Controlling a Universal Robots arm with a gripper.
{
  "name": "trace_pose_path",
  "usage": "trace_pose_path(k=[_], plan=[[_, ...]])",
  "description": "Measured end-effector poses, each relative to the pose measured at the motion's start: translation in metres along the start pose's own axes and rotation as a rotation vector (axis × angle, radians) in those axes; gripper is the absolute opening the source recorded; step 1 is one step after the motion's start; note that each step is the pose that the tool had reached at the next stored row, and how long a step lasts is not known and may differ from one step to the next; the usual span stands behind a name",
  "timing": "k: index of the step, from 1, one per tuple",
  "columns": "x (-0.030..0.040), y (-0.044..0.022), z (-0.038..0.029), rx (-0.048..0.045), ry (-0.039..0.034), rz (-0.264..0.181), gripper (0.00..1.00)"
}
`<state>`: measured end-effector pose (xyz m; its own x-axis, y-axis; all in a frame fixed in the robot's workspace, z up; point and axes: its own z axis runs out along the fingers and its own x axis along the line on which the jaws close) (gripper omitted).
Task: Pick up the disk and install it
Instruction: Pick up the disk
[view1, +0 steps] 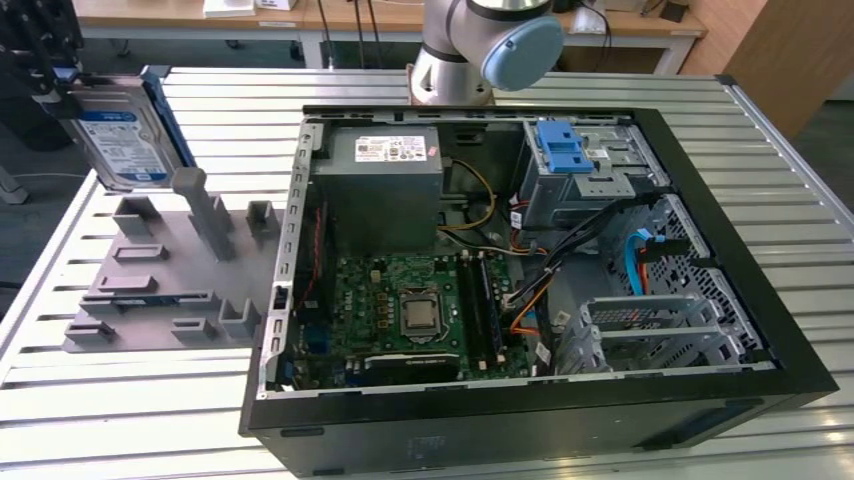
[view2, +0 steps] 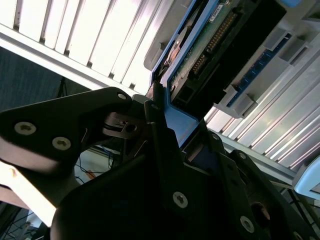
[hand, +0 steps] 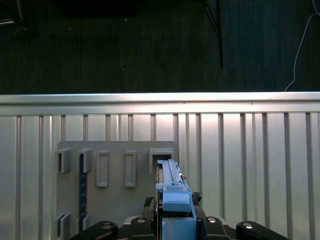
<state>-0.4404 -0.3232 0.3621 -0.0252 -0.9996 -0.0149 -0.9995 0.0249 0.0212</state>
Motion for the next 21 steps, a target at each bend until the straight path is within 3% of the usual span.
trace_pose_path(k=[21], plan=[[-0.0008,0.0001,-0.0060,0.0000,0.0002,0.000,0.36]])
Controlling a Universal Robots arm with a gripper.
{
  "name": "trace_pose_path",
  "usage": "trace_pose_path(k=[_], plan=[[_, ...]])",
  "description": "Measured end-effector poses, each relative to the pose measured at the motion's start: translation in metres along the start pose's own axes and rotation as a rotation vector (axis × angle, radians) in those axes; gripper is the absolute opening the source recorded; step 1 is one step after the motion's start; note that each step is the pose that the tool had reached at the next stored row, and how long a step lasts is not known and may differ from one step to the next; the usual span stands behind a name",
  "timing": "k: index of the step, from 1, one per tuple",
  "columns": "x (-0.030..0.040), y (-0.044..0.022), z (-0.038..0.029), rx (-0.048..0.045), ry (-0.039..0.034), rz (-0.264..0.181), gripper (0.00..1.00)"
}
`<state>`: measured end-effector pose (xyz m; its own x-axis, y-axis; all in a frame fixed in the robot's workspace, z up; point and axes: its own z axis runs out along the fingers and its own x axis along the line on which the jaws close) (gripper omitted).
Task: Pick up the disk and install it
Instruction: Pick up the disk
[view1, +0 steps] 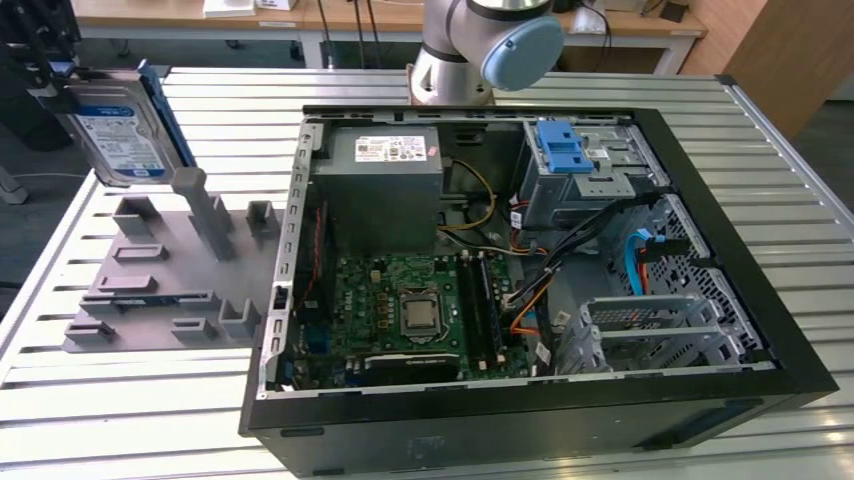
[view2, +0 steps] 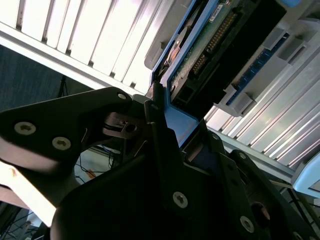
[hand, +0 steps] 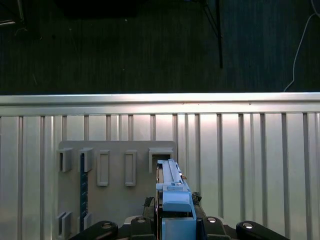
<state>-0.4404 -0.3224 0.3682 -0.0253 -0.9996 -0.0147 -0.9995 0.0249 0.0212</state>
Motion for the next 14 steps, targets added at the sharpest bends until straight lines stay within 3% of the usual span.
trace_pose_path(k=[14], plan=[[-0.0006,0.0001,-0.0040,0.0000,0.0003,0.000,0.36]])
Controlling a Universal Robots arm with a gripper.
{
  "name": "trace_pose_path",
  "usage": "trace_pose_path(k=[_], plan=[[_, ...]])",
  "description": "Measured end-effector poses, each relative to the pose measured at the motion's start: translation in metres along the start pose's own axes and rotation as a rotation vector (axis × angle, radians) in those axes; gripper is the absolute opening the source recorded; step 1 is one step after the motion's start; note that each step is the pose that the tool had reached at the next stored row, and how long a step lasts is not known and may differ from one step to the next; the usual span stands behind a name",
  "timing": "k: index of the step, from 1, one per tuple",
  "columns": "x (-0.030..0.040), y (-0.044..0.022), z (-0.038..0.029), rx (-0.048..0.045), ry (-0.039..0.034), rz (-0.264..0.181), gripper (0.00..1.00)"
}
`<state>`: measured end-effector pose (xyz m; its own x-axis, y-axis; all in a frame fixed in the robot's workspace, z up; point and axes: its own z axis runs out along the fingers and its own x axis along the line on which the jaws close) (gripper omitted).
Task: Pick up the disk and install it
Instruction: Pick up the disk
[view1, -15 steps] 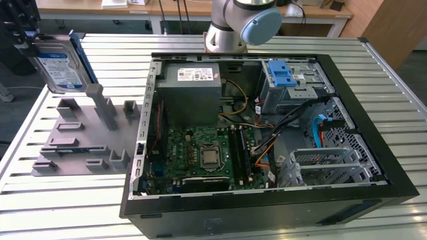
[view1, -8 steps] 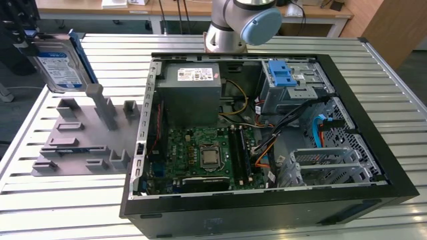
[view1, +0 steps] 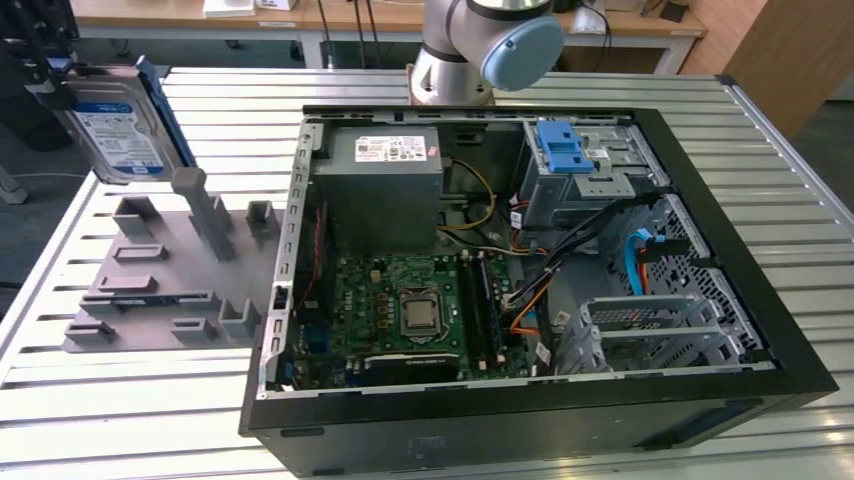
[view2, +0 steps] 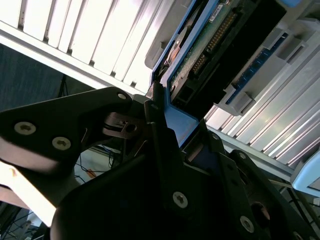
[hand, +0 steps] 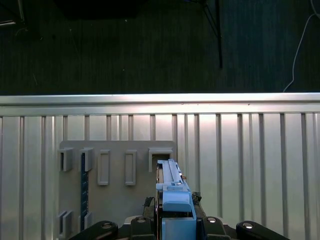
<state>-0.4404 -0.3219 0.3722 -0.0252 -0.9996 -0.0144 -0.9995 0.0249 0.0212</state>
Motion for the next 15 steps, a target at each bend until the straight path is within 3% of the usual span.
trace_pose_path(k=[15], plan=[[-0.0006,0.0001,-0.0038,0.0000,0.0004,0.000,0.36]])
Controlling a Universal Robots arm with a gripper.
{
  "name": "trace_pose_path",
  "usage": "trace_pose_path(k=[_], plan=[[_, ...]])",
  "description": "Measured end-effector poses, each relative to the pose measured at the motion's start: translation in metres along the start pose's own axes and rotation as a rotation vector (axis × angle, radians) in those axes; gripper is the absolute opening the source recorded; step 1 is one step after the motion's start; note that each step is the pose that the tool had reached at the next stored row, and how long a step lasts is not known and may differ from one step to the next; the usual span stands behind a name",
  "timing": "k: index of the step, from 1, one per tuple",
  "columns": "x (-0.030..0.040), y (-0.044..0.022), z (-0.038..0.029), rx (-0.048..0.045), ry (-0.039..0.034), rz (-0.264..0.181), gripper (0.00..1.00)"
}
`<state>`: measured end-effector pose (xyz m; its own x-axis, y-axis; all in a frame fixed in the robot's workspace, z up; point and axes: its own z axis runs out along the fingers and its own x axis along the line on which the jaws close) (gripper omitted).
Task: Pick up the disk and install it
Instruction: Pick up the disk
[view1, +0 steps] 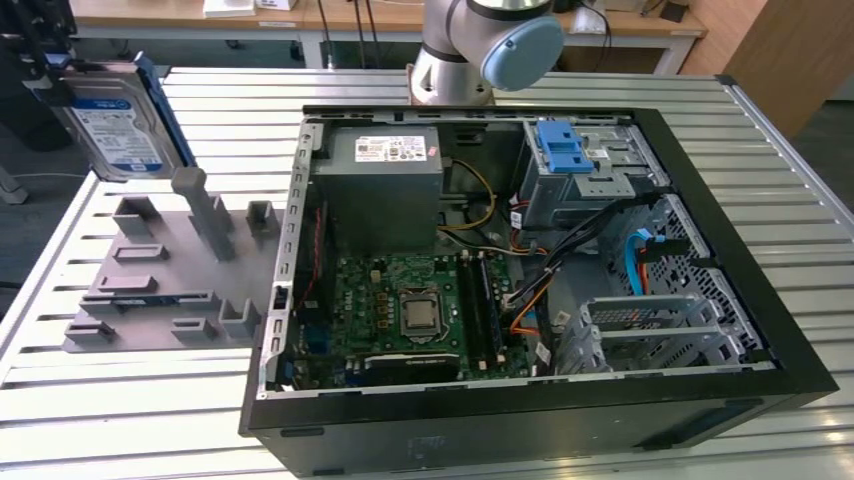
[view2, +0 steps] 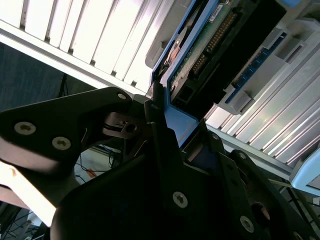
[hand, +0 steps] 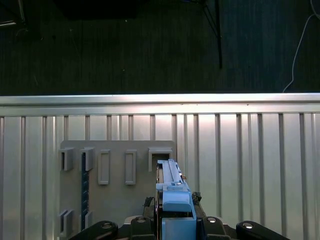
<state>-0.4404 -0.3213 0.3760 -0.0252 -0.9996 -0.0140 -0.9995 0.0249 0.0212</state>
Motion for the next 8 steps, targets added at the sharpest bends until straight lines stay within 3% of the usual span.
trace_pose_path(k=[8], plan=[[-0.0002,0.0001,-0.0022,0.0000,0.0000,0.000,0.36]])
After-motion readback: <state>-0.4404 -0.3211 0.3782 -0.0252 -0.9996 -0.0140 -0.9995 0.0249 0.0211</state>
